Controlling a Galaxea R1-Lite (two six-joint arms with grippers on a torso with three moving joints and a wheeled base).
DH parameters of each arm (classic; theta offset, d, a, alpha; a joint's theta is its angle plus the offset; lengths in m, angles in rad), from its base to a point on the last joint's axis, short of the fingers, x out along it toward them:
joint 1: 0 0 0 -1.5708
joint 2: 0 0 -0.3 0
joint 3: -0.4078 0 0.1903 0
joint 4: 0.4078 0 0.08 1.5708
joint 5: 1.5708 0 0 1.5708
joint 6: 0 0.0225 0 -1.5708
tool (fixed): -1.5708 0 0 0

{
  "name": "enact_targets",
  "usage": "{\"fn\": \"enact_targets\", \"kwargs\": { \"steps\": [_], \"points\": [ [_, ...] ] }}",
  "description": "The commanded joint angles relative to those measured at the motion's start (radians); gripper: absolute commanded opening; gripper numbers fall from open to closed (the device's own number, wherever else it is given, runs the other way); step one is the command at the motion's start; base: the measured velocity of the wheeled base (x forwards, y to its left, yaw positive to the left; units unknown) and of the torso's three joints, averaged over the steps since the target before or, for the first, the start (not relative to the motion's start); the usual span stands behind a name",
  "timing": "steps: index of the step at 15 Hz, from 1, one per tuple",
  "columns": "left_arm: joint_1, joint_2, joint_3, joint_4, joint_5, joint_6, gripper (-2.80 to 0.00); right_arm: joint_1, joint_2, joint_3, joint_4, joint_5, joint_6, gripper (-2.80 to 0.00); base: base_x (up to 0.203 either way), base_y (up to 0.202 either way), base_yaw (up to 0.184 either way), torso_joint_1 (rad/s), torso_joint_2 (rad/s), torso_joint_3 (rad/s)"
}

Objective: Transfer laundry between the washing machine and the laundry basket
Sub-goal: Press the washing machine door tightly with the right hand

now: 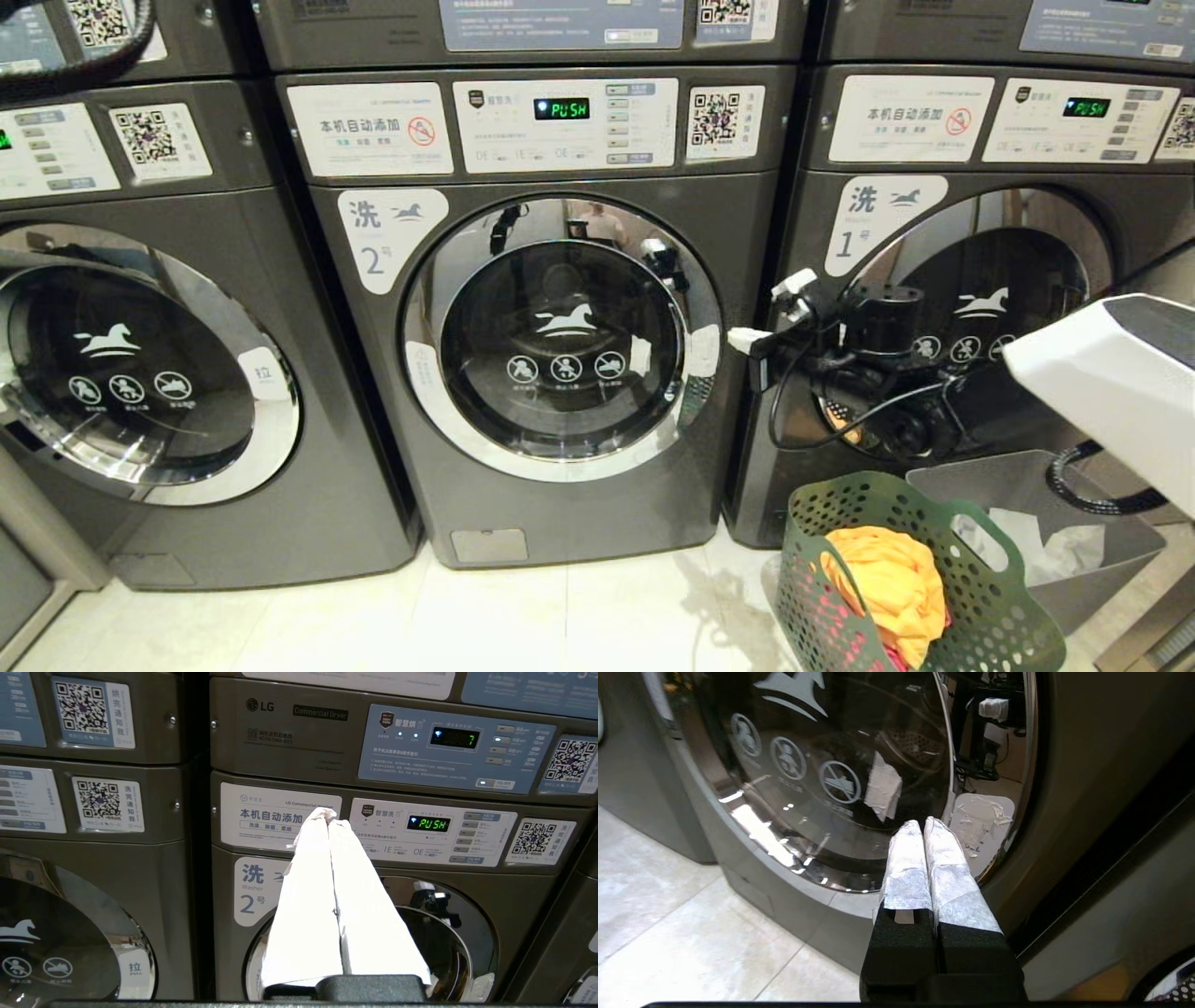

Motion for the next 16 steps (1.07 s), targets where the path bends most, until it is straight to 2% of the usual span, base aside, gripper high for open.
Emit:
{"fn": "enact_targets", "kwargs": {
  "steps": [1, 4, 6, 10, 16],
  "points": [
    [0.002, -0.073, 0.031, 0.008, 0.005, 0.002, -2.80, -0.011, 0.150, -0.105, -0.008, -0.026, -0.012, -2.80, 0.000, 0.000, 0.000, 0.000, 0.00, 0.000],
    [0.001, -0.140, 0.089, 0.038, 0.031, 0.004, -2.80, -0.028, 0.196, -0.158, -0.007, -0.042, -0.014, -2.80, 0.000, 0.000, 0.000, 0.000, 0.00, 0.000],
    [0.001, -0.213, 0.124, 0.135, 0.040, 0.008, -2.80, -0.031, 0.236, -0.223, -0.007, -0.046, -0.014, -2.80, 0.000, 0.000, 0.000, 0.000, 0.00, 0.000],
    [0.001, -0.450, 0.176, 0.547, 0.069, 0.010, -2.80, -0.029, 0.340, -0.394, -0.006, -0.041, -0.010, -2.80, 0.000, 0.000, 0.000, 0.000, 0.00, 0.000],
    [0.002, -0.701, 0.207, 1.044, 0.076, 0.010, -2.80, -0.023, 0.487, -0.617, 0.022, -0.044, -0.010, -2.80, 0.000, 0.000, 0.000, 0.000, 0.00, 0.000]
  ]
}}
